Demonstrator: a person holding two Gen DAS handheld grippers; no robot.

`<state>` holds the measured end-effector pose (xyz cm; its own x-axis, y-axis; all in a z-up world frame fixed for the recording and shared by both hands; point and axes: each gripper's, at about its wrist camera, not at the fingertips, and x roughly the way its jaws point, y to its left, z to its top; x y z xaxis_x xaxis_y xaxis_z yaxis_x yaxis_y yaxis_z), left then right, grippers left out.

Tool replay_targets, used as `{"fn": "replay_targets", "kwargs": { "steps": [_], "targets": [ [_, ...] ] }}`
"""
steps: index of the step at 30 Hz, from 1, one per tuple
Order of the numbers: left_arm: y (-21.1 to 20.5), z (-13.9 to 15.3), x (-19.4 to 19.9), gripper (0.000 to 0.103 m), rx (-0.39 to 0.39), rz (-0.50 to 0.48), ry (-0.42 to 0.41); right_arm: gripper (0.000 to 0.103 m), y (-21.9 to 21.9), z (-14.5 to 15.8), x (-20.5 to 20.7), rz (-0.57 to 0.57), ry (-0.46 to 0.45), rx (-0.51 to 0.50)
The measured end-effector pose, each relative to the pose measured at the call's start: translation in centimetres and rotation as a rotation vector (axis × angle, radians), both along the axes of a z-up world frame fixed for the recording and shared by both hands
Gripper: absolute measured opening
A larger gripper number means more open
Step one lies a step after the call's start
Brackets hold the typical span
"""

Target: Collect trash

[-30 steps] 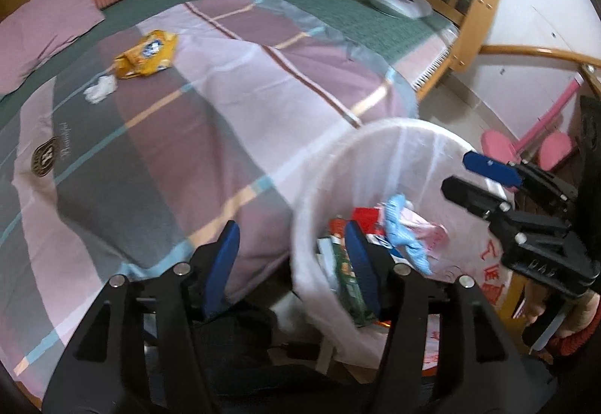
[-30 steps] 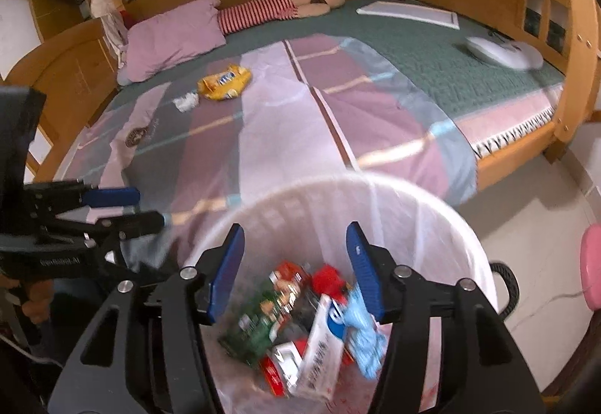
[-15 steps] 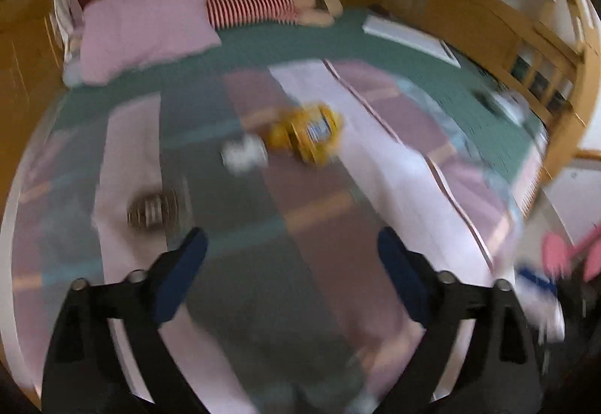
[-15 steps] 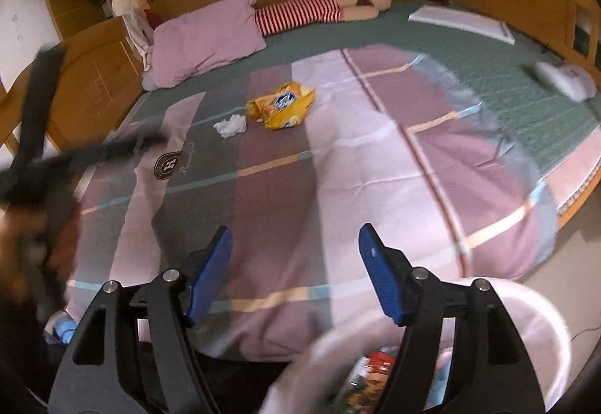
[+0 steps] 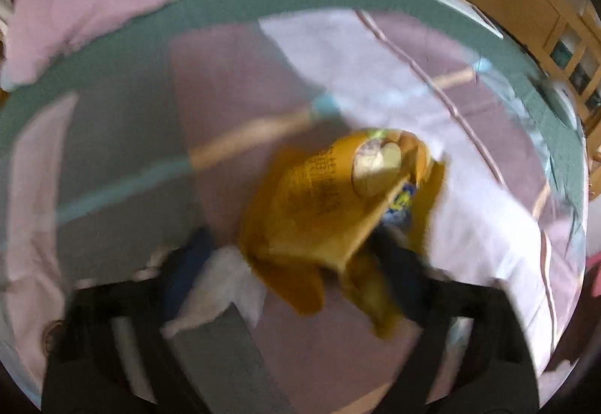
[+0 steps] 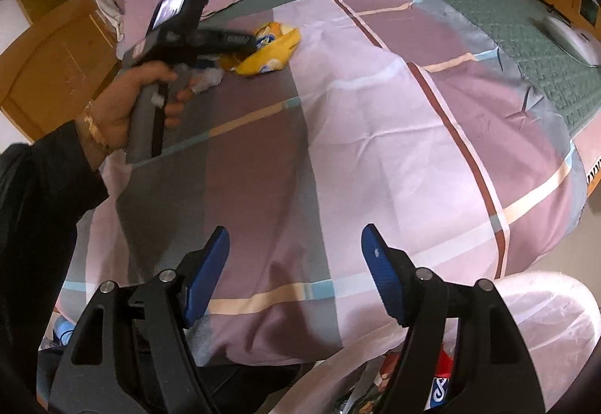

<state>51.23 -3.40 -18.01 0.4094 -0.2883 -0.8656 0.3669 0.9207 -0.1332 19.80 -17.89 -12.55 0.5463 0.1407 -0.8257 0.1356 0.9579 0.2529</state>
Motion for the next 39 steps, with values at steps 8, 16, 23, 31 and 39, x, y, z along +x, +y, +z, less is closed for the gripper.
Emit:
{"fn": "replay_targets", "kwargs": {
  "steps": [8,16,23,31,39],
  "targets": [
    [5.0,0.2,-6.1,0.049,-0.044,-0.08,0.045,0.072,0.6,-0.1,0.2,0.013,-0.01,0.033],
    [14.8,2.6,-18.0,0.05,-0.06,-0.003,0.098,0.072,4.1,1.1,1.3,0.124,-0.053,0.046],
    [19.8,3.7,-23.2,0.077,0.025,0.094,0.043,0.072,9.4,2.3,2.9,0.24,-0.098,0.072],
    [27.1,6.1,-23.0,0.088,-0.114,0.296,0.0,0.072,13.1,2.1,4.7,0.293,-0.069,0.101],
    [31.1,7.6,-22.7,0.088,-0.199,0.473,-0.053,0.072,20.7,1.4,6.8,0.49,-0.047,0.084]
  ]
}}
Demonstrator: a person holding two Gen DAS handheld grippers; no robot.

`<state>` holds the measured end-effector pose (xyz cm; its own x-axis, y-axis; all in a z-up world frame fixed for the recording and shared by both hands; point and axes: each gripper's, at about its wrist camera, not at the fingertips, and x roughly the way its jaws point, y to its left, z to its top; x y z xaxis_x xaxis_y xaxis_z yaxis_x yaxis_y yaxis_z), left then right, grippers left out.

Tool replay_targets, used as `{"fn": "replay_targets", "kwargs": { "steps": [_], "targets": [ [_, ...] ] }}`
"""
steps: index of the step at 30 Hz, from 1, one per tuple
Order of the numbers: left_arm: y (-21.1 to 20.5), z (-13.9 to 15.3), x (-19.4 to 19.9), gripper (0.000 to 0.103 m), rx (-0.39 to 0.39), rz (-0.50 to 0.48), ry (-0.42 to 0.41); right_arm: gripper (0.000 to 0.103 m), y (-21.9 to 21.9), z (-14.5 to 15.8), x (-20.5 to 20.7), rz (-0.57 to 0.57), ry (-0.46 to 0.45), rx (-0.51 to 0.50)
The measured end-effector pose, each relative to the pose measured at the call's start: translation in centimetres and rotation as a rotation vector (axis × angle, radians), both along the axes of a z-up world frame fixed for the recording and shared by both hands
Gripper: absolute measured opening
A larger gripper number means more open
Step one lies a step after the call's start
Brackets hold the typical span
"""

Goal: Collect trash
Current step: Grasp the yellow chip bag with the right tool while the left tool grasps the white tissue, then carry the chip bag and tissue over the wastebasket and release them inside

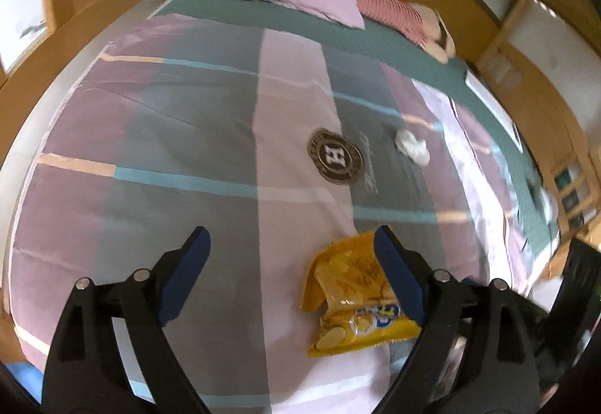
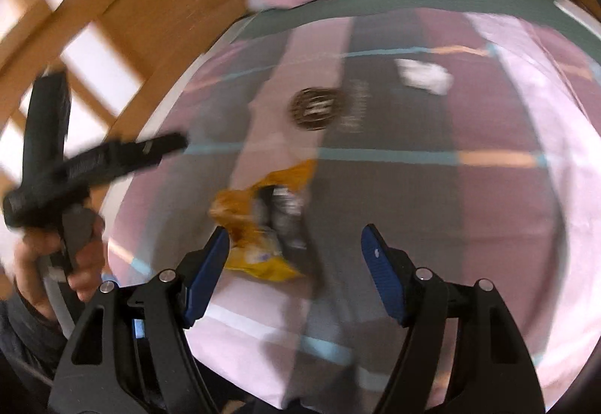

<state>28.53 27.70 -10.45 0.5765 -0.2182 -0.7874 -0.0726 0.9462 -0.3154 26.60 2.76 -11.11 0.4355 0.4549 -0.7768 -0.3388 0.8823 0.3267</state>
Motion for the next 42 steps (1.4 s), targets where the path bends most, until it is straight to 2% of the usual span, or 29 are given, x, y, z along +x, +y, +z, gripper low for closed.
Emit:
{"fn": "replay_targets", "kwargs": {
  "steps": [1,2,3,4,5,6,8,9,11,13,18,21,24,25,26,28,29,31,33,36,42],
  "targets": [
    [0.1,0.2,0.1,0.088,-0.004,0.009,-0.007,0.072,0.7,-0.1,0.1,0.017,-0.009,-0.027],
    [0.2,0.5,0.3,0.088,-0.009,0.011,-0.02,0.067,1.8,-0.3,0.2,0.052,-0.011,-0.061],
    [0.0,0.7,0.5,0.088,-0.013,0.004,-0.03,0.043,2.5,-0.5,0.2,0.074,-0.01,-0.079],
    [-0.4,1.1,1.0,0.088,-0.01,-0.021,-0.046,0.032,2.9,-0.6,0.2,0.087,-0.006,-0.099],
    [-0.7,1.6,1.6,0.088,0.001,-0.043,-0.057,0.017,3.2,-0.7,0.1,0.095,-0.001,-0.113],
    [-1.3,2.3,2.6,0.088,0.021,-0.07,-0.071,0.007,3.3,-0.6,-0.1,0.107,-0.003,-0.112],
    [-2.5,3.0,4.2,0.088,0.033,-0.118,-0.072,0.005,3.0,0.1,-1.1,0.119,-0.023,-0.104],
    [-3.7,3.3,6.0,0.088,0.032,-0.172,-0.066,0.001,2.5,0.7,-1.8,0.109,-0.037,-0.095],
    [-5.8,3.4,8.4,0.088,0.052,-0.238,-0.069,0.001,1.2,1.5,-3.3,0.073,-0.057,-0.077],
    [-9.4,2.7,11.6,0.092,0.118,-0.309,-0.067,0.001,-0.3,1.8,-4.9,0.014,-0.059,-0.068],
    [-17.9,-2.2,17.8,0.093,0.229,-0.409,0.02,0.001,-3.4,1.5,-6.7,-0.102,-0.04,-0.074],
    [-21.7,-4.5,19.3,0.093,0.278,-0.445,0.014,0.001,-5.1,1.5,-7.1,-0.149,-0.035,-0.079],
    [-23.8,-6.3,20.2,0.089,0.333,-0.414,0.024,0.001,-6.5,1.7,-7.0,-0.182,-0.044,-0.074],
    [-24.0,-6.6,20.4,0.072,0.318,-0.411,0.026,0.001,-6.8,1.7,-7.0,-0.19,-0.047,-0.072],
    [-24.1,-6.9,20.5,0.047,0.297,-0.414,0.041,0.001,-7.0,1.7,-6.9,-0.198,-0.051,-0.069],
    [-24.1,-7.3,20.6,0.03,0.266,-0.42,0.076,0.001,-7.3,1.7,-7.1,-0.205,-0.054,-0.068],
    [-24.0,-7.2,20.3,0.018,0.265,-0.422,0.063,0.001,-7.5,1.7,-7.1,-0.209,-0.054,-0.058],
    [-23.3,-6.3,19.3,0.014,0.246,-0.431,0.039,0.001,-7.7,2.1,-7.3,-0.214,-0.068,-0.048],
    [-22.4,-4.7,17.6,0.013,0.239,-0.416,-0.002,0.001,-8.1,2.6,-7.6,-0.22,-0.088,-0.047],
    [-21.2,-1.3,13.7,0.013,0.285,-0.378,-0.09,0.001,-8.8,3.7,-8.2,-0.238,-0.118,-0.038],
    [-18.2,5.3,4.0,0.013,0.35,-0.233,-0.197,0.001,-10.9,7.0,-10.5,-0.266,-0.211,-0.034]
  ]
}}
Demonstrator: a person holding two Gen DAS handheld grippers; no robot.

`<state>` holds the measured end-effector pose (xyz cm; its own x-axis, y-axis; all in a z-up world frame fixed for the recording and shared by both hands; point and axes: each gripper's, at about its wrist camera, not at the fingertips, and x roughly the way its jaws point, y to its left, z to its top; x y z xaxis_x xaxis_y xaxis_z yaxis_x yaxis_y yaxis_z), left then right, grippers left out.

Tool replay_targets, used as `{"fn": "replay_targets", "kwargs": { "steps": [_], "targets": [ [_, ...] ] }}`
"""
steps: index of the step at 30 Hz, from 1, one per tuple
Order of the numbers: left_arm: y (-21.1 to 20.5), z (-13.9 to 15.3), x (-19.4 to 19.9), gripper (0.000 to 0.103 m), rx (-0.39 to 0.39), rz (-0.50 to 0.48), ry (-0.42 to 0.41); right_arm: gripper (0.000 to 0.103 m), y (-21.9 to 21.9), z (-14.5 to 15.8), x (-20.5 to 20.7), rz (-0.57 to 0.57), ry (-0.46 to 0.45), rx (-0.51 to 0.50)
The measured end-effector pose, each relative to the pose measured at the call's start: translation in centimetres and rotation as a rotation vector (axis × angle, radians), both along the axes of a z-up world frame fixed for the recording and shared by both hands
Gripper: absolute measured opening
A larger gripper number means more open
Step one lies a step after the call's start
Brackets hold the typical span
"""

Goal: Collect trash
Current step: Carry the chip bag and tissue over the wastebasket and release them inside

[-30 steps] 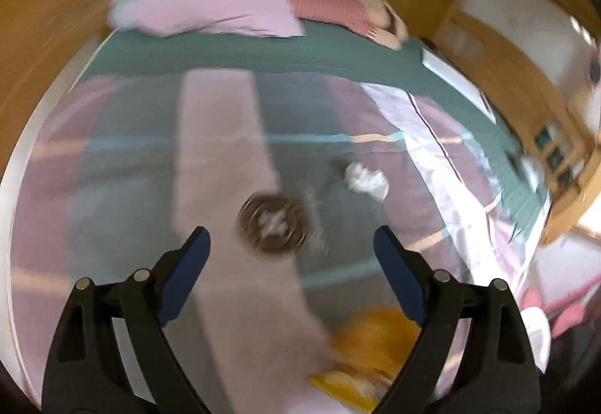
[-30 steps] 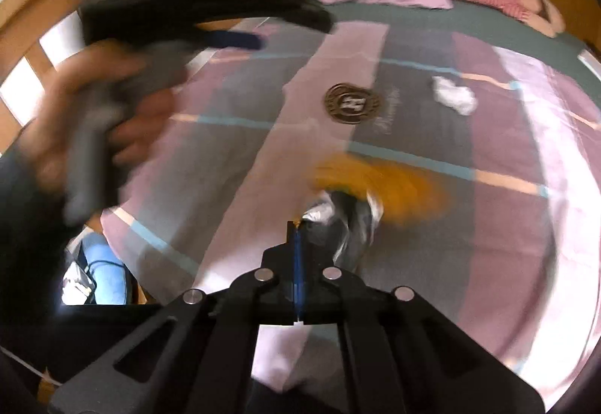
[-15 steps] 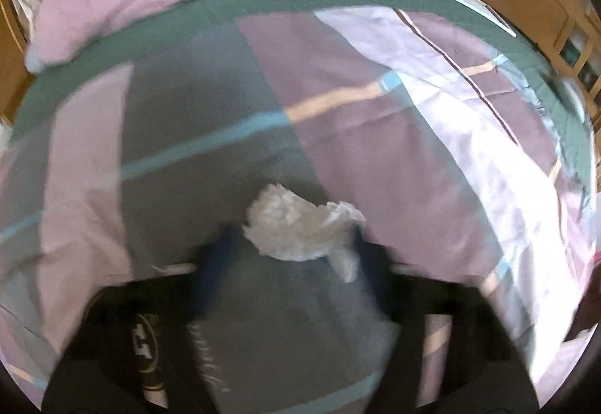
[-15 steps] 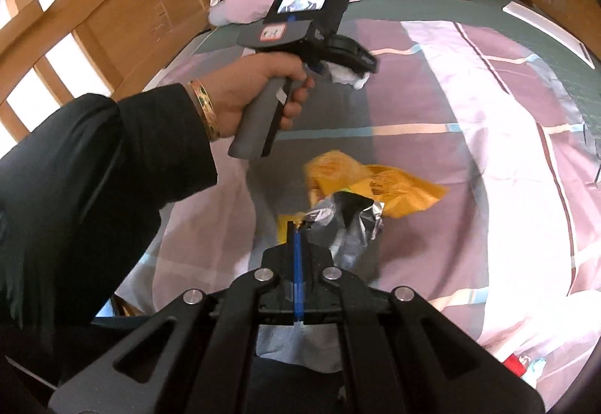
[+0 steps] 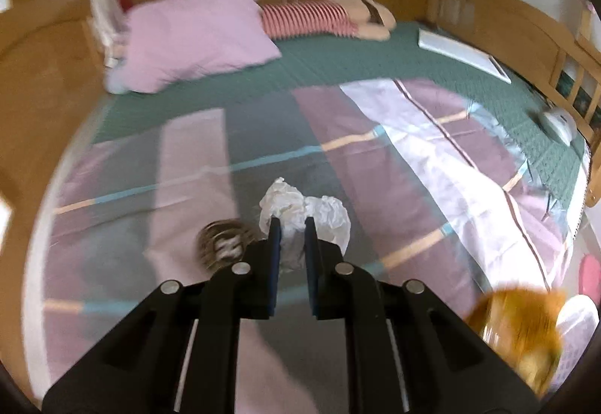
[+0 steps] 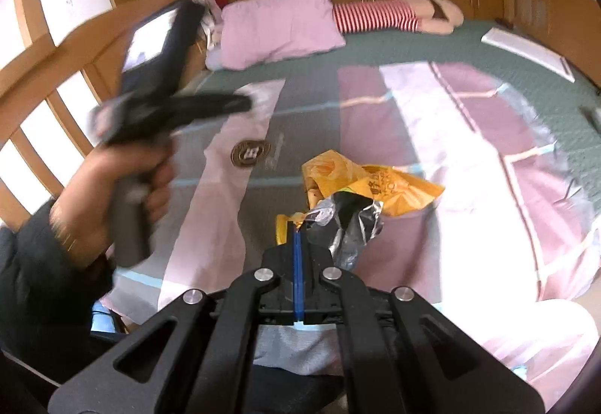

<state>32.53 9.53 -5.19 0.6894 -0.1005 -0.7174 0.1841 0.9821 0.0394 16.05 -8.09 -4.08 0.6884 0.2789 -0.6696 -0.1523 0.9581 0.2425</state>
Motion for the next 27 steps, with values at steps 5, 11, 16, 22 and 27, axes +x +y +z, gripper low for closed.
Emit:
{"fn": "replay_targets", "kwargs": {
  "steps": [5,11,16,22,27],
  "targets": [
    [0.5,3.5,-7.1,0.013,-0.001,0.034,-0.056,0.001,-1.4,2.3,-2.6,-0.019,-0.068,-0.011],
    [-0.8,6.5,-13.7,0.013,0.037,0.035,-0.126,0.001,-2.8,4.2,-5.8,-0.035,-0.121,-0.043],
    [-2.3,8.9,-18.4,0.013,0.017,0.025,-0.152,0.001,-4.5,5.4,-8.3,-0.06,-0.154,-0.054],
    [-4.3,11.1,-22.5,0.013,0.033,-0.004,-0.2,0.001,-6.5,6.2,-12.1,-0.08,-0.187,-0.064],
    [-6.0,12.0,-25.5,0.013,0.035,-0.028,-0.222,0.001,-8.1,6.0,-14.7,-0.108,-0.191,-0.069]
  ]
}}
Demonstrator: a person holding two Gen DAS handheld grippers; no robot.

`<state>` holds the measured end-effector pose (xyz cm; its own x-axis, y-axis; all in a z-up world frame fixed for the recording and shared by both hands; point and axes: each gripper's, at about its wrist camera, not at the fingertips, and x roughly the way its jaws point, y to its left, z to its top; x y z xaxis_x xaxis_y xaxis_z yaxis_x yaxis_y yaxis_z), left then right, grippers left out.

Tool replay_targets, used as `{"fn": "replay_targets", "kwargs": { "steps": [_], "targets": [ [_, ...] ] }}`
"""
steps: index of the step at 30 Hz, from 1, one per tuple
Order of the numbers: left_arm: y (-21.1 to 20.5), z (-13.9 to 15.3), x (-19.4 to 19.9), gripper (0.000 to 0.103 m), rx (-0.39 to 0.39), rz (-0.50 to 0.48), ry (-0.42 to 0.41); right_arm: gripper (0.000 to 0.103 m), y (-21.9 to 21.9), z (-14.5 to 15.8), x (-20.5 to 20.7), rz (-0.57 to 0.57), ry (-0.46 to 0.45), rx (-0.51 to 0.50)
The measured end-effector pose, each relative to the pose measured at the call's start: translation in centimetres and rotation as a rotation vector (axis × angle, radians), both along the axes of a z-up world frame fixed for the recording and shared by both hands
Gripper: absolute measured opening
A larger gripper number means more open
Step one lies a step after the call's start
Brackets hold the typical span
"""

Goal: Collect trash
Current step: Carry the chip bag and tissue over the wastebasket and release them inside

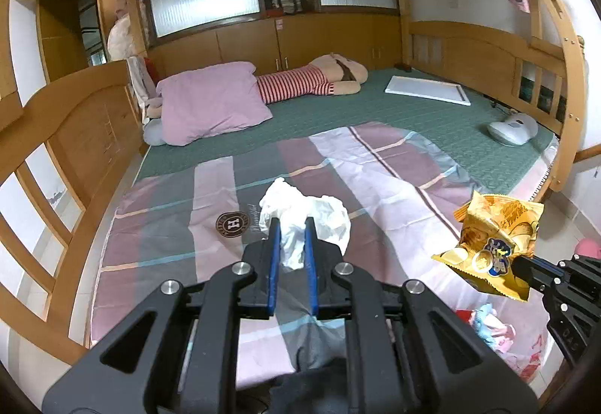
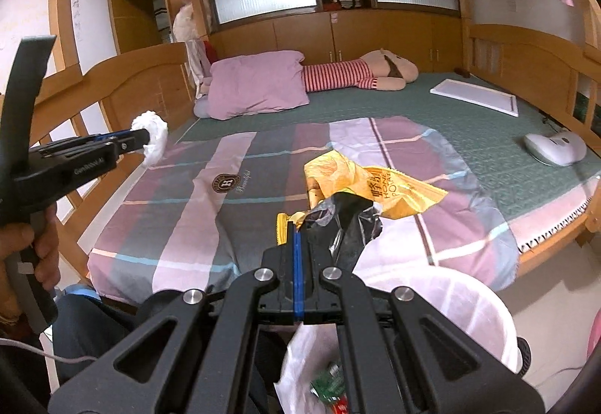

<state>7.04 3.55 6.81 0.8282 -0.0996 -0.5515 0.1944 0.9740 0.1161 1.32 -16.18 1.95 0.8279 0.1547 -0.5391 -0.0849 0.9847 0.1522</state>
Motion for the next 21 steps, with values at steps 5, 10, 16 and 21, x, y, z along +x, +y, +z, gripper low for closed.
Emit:
{"fn": "replay_targets", "kwargs": {
  "steps": [5,10,16,21],
  "targets": [
    [-1.6,0.2,-1.8,0.013,0.008,-0.045,-0.008,0.001,-1.0,0.0,-2.5,-0.025,-0.015,-0.011],
    [-4.2,0.0,-3.3,0.013,0.026,-0.117,0.006,0.001,-2.7,-0.2,-4.9,-0.074,-0.014,-0.02],
    [-7.3,-0.5,-4.2,0.013,0.05,-0.194,0.025,0.001,-5.5,-1.2,-7.1,-0.143,0.011,-0.025],
    [-9.7,-2.0,-4.0,0.013,0.058,-0.269,0.085,0.001,-7.1,-1.9,-7.6,-0.161,0.03,-0.011]
  ]
}}
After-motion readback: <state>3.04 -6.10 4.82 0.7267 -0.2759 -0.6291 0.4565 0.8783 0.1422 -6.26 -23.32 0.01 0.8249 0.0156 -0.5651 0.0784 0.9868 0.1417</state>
